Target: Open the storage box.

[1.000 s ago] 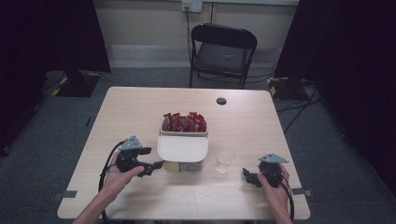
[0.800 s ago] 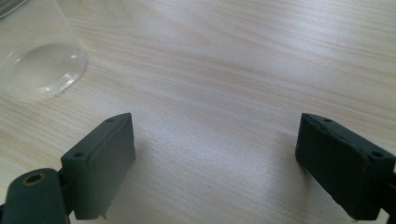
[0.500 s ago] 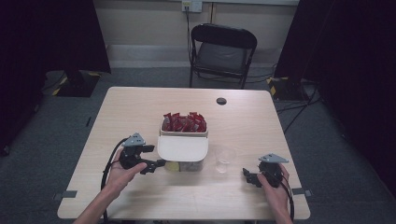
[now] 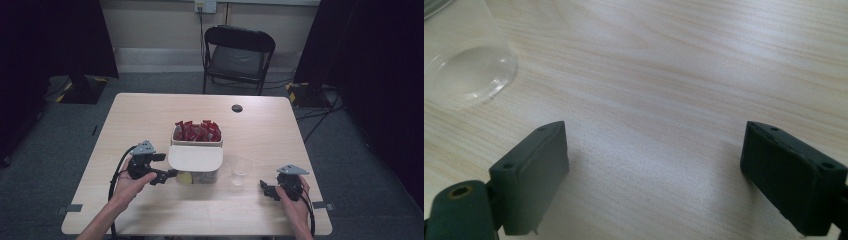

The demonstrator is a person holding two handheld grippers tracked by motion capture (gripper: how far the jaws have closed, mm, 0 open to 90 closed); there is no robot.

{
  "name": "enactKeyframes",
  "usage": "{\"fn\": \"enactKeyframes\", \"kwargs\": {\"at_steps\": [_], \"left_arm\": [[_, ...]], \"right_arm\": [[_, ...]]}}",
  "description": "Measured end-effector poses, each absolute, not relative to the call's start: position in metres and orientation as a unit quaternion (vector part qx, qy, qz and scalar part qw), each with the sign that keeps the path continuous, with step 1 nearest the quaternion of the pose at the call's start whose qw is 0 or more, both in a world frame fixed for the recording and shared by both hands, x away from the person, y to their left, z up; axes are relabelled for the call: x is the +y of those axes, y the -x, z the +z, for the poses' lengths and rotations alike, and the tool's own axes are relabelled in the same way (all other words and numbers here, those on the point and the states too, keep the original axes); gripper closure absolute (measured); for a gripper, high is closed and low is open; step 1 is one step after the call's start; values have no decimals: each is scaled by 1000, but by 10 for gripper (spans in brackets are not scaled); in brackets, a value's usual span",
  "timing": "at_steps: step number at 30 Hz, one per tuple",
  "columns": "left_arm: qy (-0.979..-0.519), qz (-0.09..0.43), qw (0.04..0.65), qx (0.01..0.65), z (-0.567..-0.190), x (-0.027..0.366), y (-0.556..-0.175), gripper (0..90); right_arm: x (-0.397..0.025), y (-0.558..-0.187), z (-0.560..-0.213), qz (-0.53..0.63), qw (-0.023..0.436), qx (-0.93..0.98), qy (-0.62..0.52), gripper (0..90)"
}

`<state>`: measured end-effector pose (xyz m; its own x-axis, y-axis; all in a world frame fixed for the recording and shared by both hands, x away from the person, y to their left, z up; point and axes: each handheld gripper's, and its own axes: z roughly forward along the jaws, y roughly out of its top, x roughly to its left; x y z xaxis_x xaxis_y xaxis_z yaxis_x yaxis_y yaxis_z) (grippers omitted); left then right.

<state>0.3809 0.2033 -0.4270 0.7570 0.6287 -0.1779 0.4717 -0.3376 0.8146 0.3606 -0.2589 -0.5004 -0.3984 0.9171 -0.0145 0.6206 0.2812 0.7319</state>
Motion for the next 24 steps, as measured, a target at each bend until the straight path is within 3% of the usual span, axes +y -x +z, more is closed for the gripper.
{"fn": "enactKeyframes", "kwargs": {"at_steps": [24], "left_arm": [[-802, 102, 479, 341, -419, 203, -381, 174]], "right_arm": [[-259, -361, -500, 330, 224, 768, -500, 114]]}}
